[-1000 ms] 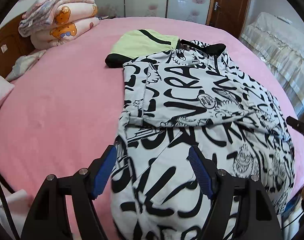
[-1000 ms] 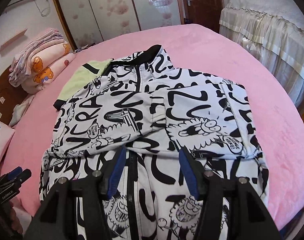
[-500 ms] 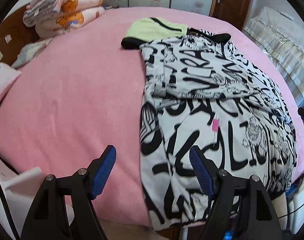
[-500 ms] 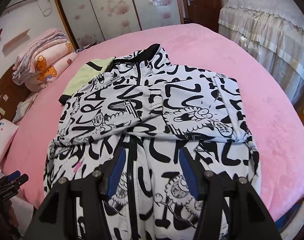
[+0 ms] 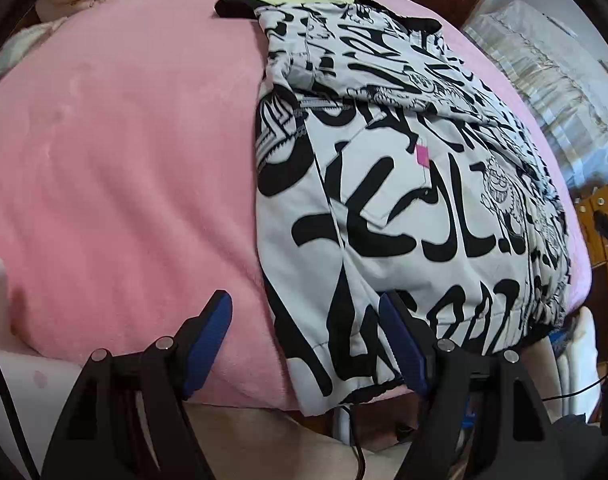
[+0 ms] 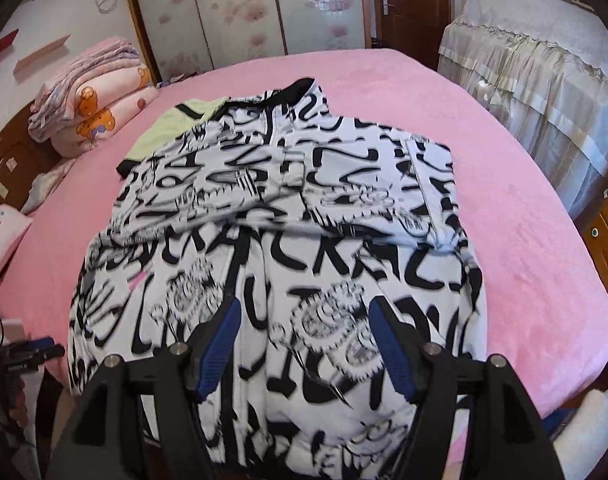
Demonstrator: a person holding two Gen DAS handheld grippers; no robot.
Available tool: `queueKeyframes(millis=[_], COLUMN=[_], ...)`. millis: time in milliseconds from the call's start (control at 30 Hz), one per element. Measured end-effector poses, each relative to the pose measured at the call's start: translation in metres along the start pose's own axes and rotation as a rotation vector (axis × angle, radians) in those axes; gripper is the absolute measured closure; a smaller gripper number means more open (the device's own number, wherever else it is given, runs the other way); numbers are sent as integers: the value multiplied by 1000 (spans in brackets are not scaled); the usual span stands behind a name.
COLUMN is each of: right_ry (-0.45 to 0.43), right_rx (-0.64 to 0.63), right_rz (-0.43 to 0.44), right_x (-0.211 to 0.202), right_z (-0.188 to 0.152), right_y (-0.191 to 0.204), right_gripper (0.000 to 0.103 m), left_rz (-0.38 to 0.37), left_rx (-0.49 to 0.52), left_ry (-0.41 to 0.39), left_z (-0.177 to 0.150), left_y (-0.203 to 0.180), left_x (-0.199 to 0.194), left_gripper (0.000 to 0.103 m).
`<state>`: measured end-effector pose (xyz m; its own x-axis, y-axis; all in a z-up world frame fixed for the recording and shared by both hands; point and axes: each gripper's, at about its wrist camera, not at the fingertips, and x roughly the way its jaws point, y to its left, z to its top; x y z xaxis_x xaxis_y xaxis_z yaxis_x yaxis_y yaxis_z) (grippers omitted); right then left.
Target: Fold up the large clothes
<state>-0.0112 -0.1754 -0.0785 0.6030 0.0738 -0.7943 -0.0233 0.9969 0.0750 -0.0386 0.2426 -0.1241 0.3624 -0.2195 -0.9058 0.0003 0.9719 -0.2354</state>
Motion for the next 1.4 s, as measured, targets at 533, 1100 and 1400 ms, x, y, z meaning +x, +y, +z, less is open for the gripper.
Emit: queueKeyframes(millis=[533, 1100, 1400], right_ry=[202, 361, 333], right_rx=[56, 189, 131], right_rz=[-61, 171, 251], right_x=[9, 67, 61], right_z=[-86, -126, -120], right_y=[-108, -137, -123], right_gripper=[36, 35, 84], left_rz=[-200, -118, -108], left_rx=[-80, -18, -39], left_ry=[70, 174, 174], left_z=[-10, -8, 0], left_y=[5, -16, -21], left_x=[27, 69, 62], left_gripper=[28, 11, 65])
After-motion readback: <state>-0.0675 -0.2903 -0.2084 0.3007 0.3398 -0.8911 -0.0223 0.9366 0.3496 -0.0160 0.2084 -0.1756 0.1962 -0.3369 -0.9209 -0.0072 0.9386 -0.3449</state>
